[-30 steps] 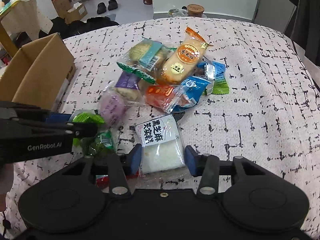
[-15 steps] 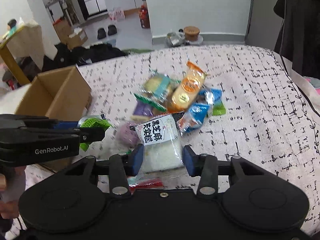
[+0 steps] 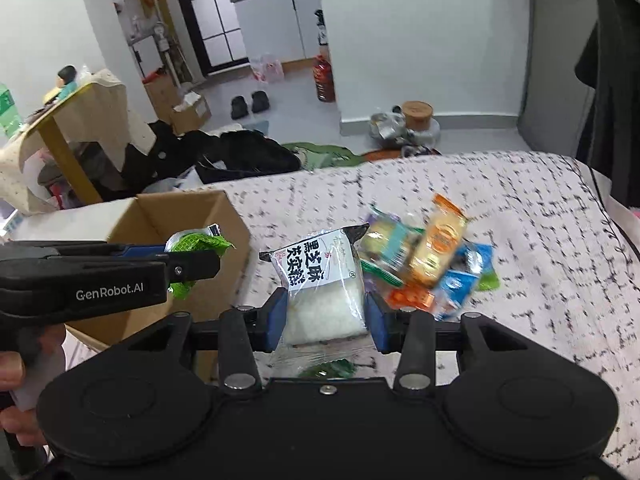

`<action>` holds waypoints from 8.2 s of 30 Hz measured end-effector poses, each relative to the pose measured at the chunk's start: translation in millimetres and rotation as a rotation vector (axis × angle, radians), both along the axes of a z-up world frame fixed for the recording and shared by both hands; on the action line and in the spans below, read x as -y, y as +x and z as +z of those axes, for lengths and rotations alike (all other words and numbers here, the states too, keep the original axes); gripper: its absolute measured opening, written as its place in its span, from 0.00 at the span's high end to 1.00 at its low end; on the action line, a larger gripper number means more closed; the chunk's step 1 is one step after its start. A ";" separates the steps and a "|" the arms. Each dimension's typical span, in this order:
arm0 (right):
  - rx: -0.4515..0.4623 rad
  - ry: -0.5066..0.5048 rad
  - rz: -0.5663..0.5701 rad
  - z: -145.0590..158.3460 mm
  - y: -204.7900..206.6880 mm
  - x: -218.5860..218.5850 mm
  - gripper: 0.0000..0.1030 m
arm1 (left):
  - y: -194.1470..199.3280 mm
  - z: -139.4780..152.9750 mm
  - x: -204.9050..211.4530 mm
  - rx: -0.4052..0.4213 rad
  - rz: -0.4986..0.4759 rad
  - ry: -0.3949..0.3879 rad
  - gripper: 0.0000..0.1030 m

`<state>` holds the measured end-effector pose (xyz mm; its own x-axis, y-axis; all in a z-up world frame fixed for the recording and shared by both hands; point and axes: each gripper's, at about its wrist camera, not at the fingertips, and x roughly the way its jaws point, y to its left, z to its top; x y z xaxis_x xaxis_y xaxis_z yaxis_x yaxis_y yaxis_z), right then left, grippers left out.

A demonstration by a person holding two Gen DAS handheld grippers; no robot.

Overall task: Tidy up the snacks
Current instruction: 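Carry both snacks over the cardboard box and open both tools to drop them, then grasp the green wrapped snack with the left tool while the right tool grasps the red-blue bar, then carry both snacks into the cardboard box and open both tools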

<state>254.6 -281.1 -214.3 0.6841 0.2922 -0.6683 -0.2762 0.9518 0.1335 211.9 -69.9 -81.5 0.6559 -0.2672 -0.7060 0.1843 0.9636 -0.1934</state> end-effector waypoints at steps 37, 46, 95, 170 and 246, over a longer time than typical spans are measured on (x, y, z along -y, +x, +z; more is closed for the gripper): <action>-0.043 0.107 0.174 -24.6 10.2 -132.4 0.60 | -28.2 -10.5 -137.0 -0.017 0.326 -0.003 0.58; -0.092 0.147 0.191 -32.4 12.6 -144.9 0.47 | -40.6 -4.7 -158.8 -0.038 0.460 -0.014 0.36; 0.028 0.064 -0.043 3.9 -49.8 35.3 0.00 | -46.6 23.2 -29.2 0.055 -0.072 0.058 0.00; -0.329 0.229 -0.180 -104.8 21.0 51.2 0.68 | 19.1 -81.1 60.8 -0.183 -0.174 0.096 0.71; -0.053 0.158 0.081 -12.6 8.3 -98.8 0.80 | -29.4 -0.4 -138.4 0.039 0.271 -0.035 0.72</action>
